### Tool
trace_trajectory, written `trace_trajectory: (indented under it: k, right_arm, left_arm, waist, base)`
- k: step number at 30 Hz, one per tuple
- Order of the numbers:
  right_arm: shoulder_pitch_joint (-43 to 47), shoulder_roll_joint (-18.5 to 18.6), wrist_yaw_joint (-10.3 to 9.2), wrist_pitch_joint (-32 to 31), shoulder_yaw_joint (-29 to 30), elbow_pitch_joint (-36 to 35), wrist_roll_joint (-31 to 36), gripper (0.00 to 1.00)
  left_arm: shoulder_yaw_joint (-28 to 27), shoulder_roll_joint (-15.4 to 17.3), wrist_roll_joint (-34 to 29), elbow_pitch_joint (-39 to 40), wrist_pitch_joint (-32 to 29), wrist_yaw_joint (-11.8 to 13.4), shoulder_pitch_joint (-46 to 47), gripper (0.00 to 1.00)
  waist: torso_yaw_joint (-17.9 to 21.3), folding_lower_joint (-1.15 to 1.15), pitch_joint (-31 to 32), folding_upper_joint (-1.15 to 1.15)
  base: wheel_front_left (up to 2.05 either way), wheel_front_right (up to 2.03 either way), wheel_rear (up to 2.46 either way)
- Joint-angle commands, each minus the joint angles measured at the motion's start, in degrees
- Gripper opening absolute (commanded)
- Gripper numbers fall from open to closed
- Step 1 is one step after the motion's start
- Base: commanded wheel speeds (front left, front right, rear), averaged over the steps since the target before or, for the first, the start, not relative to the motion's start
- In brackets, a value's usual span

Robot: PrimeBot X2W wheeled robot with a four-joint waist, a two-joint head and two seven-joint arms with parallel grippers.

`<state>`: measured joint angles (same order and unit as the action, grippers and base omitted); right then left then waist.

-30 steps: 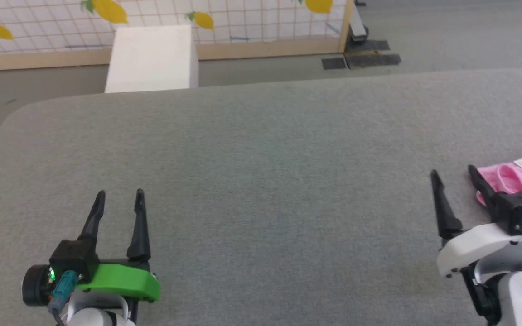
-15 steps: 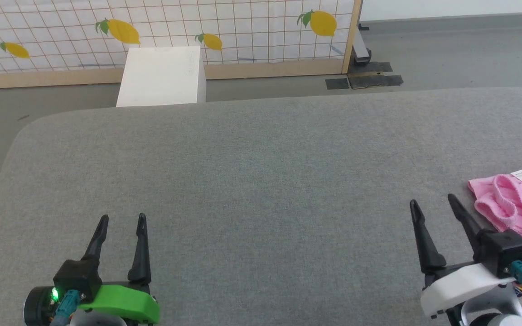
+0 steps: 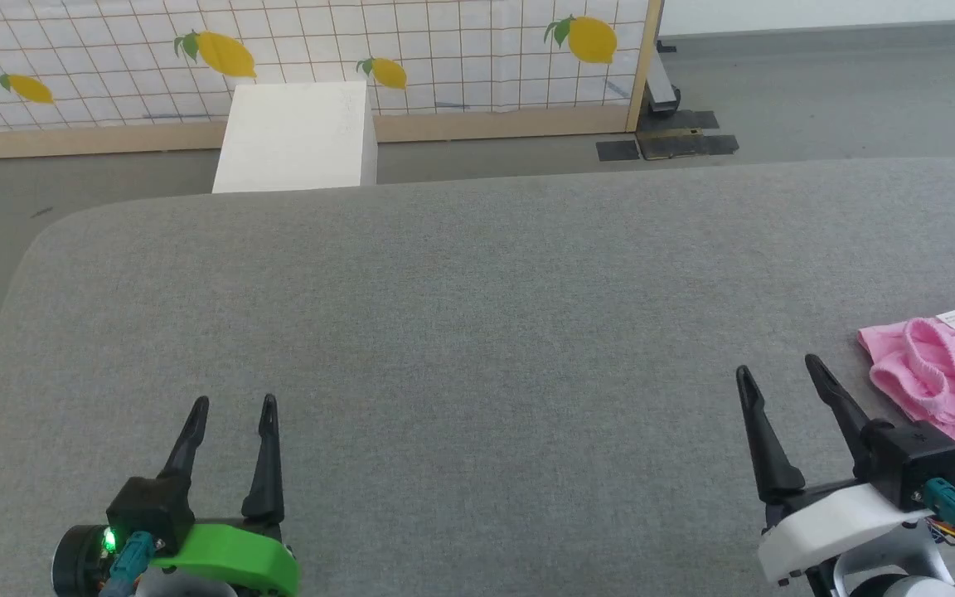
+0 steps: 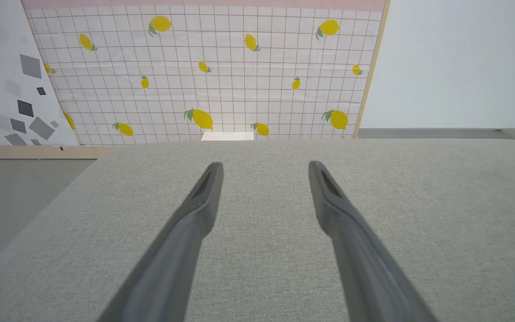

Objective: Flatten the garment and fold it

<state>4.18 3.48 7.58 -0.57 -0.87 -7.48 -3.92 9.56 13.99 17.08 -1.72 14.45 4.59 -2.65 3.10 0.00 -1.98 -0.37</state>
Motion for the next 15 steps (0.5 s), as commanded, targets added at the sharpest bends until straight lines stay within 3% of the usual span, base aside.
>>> trace_trajectory:
  k: [1, 5, 6, 15]
  right_arm:
    - [0.5, -0.2, -0.09, 0.0, -0.1, -0.3, 0.2, 1.0]
    - [0.6, -0.3, -0.09, 0.0, -0.1, -0.4, 0.1, 1.0]
    - [0.0, -0.2, 0.0, 0.0, 0.0, -0.1, 0.0, 0.0]
    - [-0.2, -0.2, 0.0, 0.0, 0.0, 0.4, 0.2, 0.0]
  left_arm:
    - [0.0, 0.4, 0.3, -0.2, 0.1, 0.1, -0.6, 1.0]
    - [0.1, 0.5, 0.3, -0.3, 0.2, 0.2, -0.5, 1.0]
    - [0.2, 0.1, 0.0, -0.2, 0.0, 0.0, 0.0, 0.0]
    - [-0.3, -0.5, -0.9, -0.1, -0.8, -0.2, 0.2, 0.0]
  waist:
    - [0.0, 0.0, 0.0, 0.37]
    - [0.1, 0.0, 0.0, 0.37]
    - [0.0, 0.0, -0.1, 0.0]
    - [-0.1, 0.0, 0.1, 0.02]
  base:
    - [0.0, 0.0, 0.0]
    - [0.0, 0.0, 0.0]
    - [0.0, 0.0, 0.0]
    - [0.0, 0.0, 0.0]
